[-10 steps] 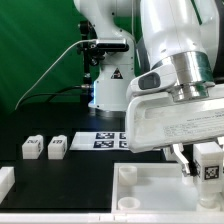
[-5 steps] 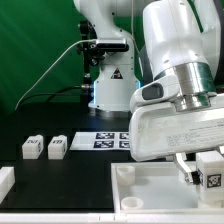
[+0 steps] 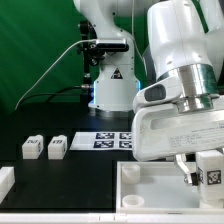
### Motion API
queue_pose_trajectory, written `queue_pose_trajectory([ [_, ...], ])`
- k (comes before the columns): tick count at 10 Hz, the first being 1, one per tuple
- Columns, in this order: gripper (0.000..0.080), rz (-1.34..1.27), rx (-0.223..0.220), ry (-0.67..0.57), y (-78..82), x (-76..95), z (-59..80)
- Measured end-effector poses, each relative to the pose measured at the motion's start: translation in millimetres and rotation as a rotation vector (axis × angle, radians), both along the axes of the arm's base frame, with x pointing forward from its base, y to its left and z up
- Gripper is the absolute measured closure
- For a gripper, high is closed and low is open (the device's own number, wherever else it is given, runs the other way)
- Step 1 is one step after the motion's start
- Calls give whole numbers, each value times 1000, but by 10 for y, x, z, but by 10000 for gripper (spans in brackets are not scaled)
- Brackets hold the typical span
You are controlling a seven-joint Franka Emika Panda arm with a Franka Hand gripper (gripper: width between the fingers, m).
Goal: Assemble one leg
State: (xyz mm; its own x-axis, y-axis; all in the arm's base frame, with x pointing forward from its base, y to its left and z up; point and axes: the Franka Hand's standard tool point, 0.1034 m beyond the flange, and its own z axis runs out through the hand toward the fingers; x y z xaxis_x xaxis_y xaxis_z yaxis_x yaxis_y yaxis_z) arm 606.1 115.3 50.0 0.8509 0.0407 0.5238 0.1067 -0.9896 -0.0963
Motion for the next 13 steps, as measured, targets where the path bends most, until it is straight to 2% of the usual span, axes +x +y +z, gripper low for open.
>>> queue_pose_trajectory([
  [1, 313, 0, 0, 0, 0, -1, -1],
  [2, 313, 0, 0, 1, -1, -2, -3],
  [3, 180, 0, 0, 1, -1, -4, -6],
  [4, 157, 0, 0, 2, -1, -5, -8],
  [10, 150, 0, -1, 6, -12, -5, -1],
  [11, 150, 3, -2, 25, -45, 11, 129],
  [12, 150, 12, -2, 39, -46, 28, 328],
  [13, 150, 24, 1, 78, -25, 22, 430],
])
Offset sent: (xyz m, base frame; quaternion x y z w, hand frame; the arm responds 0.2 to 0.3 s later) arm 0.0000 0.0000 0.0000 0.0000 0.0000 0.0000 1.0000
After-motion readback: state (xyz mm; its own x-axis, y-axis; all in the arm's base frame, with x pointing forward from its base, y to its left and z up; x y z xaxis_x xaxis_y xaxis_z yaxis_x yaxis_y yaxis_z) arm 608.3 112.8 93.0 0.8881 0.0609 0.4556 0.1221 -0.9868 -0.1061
